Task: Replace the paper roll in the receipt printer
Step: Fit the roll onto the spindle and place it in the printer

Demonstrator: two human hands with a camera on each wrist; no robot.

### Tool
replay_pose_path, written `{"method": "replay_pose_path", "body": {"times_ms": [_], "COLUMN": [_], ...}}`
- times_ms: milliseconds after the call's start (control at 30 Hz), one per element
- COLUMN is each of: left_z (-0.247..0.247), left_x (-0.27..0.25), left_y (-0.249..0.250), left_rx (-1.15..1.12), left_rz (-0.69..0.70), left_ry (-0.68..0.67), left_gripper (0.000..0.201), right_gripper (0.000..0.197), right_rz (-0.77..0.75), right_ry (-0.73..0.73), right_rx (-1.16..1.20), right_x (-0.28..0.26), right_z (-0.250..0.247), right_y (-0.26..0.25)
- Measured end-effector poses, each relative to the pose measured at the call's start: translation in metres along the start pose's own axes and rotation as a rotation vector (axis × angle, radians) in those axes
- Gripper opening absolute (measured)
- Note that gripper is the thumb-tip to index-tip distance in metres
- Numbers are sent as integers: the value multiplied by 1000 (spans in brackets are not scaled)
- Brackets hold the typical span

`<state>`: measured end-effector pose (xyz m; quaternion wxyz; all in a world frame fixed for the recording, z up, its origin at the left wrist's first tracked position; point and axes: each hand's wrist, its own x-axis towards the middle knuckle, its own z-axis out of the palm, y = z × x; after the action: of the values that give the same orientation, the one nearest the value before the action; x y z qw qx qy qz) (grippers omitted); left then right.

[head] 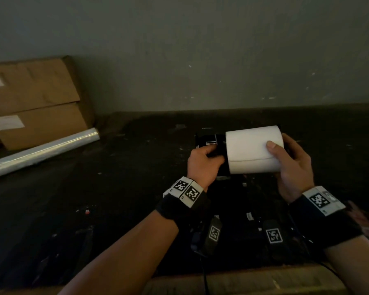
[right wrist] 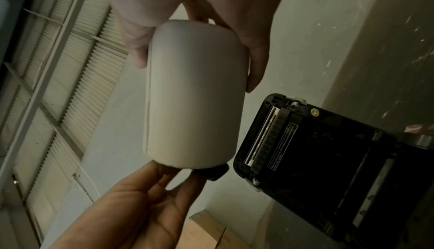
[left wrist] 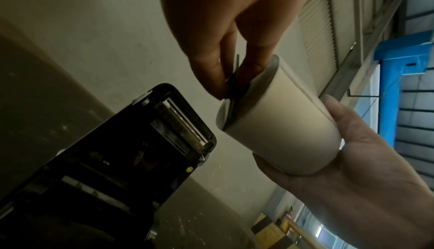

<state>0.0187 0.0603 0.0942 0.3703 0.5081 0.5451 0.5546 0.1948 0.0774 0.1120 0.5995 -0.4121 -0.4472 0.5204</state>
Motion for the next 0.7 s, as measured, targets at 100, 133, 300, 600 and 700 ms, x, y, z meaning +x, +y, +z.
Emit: {"method": "replay_pose_path", "body": {"times_ms": [100,133,300,600,700], "left_z": [2,3,17,12,8], "left_x": [-2,-3,-9,-4,-4], "left_y": [3,4,4,15,19], "left_rx": [105,125,65,-471,-432], "left_rz": [64,92,140,-168,-195], "left_ry": [38,61,158,-16,-125], "left_gripper": [34,34,40,30,39], "right_gripper": [46,51,54,54,55], "right_rz": [4,-4,-47,-21,-32], "right_ry": [5,10,67,50,46], "right_rx": [17,16,32,37,-16], "right_x": [0,1,2,2,2], "right_z": [0,0,3,-4,-3], "right_y": [0,1,3,0,5]}}
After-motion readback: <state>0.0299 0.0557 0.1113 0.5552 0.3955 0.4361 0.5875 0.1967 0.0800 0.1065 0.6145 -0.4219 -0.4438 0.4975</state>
